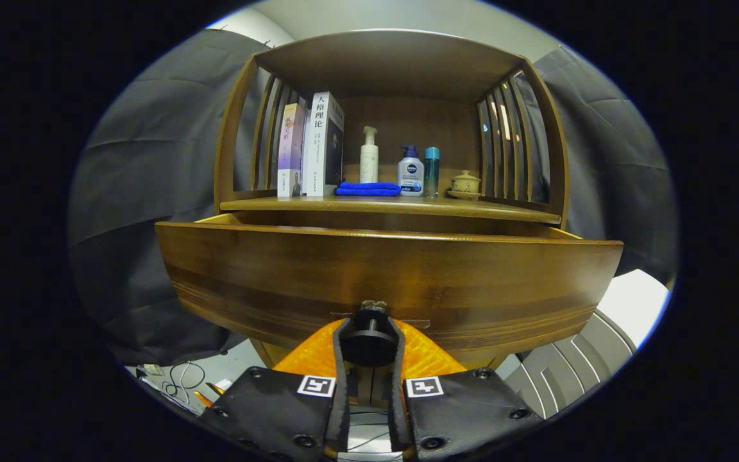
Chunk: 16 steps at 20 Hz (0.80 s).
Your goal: Pull open the drawer, take out the items inside it, and place them on the countertop above the cabinet.
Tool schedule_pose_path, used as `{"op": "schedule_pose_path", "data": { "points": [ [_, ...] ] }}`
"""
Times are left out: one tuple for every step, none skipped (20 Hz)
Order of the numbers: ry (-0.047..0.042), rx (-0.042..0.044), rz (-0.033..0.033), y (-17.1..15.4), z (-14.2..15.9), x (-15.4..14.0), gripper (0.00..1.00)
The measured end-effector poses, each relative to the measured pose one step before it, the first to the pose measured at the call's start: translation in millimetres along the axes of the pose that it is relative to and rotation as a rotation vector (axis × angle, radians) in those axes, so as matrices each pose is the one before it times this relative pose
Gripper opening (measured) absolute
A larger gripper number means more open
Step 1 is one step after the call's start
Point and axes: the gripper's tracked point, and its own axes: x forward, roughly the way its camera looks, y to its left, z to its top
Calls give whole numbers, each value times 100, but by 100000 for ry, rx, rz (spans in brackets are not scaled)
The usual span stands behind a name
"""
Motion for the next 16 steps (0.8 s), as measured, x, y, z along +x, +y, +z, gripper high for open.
{"op": "schedule_pose_path", "data": {
  "points": [
    [-503, 49, 281, 3, -48, -286, 26],
    [240, -178, 475, 30, -95, -355, 26],
    [36, -297, 510, 94, -92, -206, 26],
    [461, -312, 346, 65, -121, -223, 26],
    [30, -381, 451, 58, -94, -358, 26],
    [170, -360, 444, 119, -88, -295, 26],
    [113, -157, 139, -30, -170, -448, 26],
    [226, -223, 474, 40, -124, -327, 26],
    [297, -329, 1055, 112, -104, -303, 26],
    [482, -219, 1003, 0, -137, -342, 26],
    [481, -213, 571, -13, -180, -354, 26],
    [374, -299, 267, -18, -106, -393, 26],
    [206, -828, 67, -51, -116, -223, 26],
    [115, -810, 296, 33, -47, -207, 26],
    [277, -536, 535, 189, -91, -220, 26],
    [446, -11, 630, 124, -147, -336, 26]
  ]
}}
